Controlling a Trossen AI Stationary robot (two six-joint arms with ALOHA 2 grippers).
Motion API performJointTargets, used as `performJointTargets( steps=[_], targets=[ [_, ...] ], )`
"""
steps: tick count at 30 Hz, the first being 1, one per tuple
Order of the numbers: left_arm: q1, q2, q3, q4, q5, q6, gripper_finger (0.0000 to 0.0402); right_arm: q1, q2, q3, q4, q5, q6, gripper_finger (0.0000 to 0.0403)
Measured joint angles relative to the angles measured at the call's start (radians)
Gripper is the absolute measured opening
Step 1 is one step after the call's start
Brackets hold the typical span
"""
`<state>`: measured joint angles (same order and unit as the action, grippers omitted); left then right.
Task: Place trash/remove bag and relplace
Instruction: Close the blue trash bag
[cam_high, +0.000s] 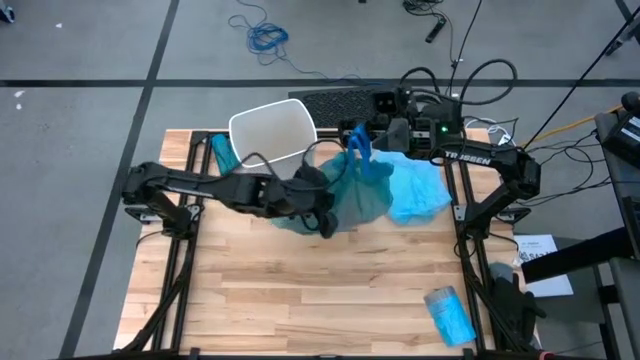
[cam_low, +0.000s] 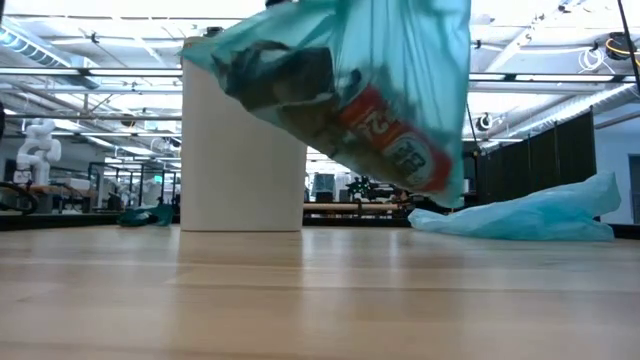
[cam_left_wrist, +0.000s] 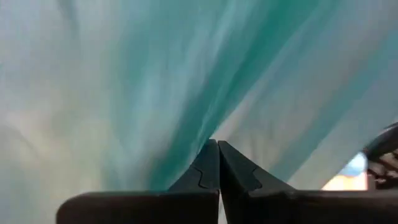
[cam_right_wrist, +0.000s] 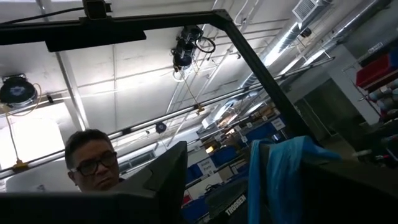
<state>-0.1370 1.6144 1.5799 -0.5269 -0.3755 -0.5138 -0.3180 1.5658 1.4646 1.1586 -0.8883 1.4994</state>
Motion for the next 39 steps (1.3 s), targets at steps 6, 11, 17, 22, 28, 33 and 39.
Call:
performJointTargets(
  steps=[6, 11, 17, 22, 28, 33, 39],
  targets=[
    [0.005, 0.105, 0.0, 0.009, 0.054, -0.024, 0.0001, 0.0, 0.0, 0.025, -0.002, -0.009, 0.003, 0.0171],
    [0.005, 0.149, 0.0, 0.03, 0.083, -0.03, 0.0001, 0.0, 0.0, 0.029, -0.001, -0.008, 0.003, 0.0171],
    [0.017, 0.167, -0.001, 0.011, 0.089, -0.03, 0.0001, 0.0, 0.0, 0.029, 0.001, -0.008, 0.006, 0.0171],
    [0.025, 0.194, -0.001, 0.011, 0.131, -0.031, 0.0, 0.0, 0.0, 0.029, 0.009, -0.008, 0.01, 0.0171],
    [0.025, 0.249, -0.001, 0.019, 0.167, -0.057, 0.0, 0.0, 0.0, 0.029, 0.026, -0.01, 0.03, 0.0171],
    [0.024, 0.284, -0.001, 0.023, 0.193, -0.065, 0.0, 0.0, 0.0, 0.029, 0.026, -0.012, 0.03, 0.0171],
    [0.02, 0.234, -0.003, 0.012, 0.19, -0.102, 0.0, -0.003, 0.0, 0.029, 0.029, -0.028, 0.033, 0.0171]
  ],
)
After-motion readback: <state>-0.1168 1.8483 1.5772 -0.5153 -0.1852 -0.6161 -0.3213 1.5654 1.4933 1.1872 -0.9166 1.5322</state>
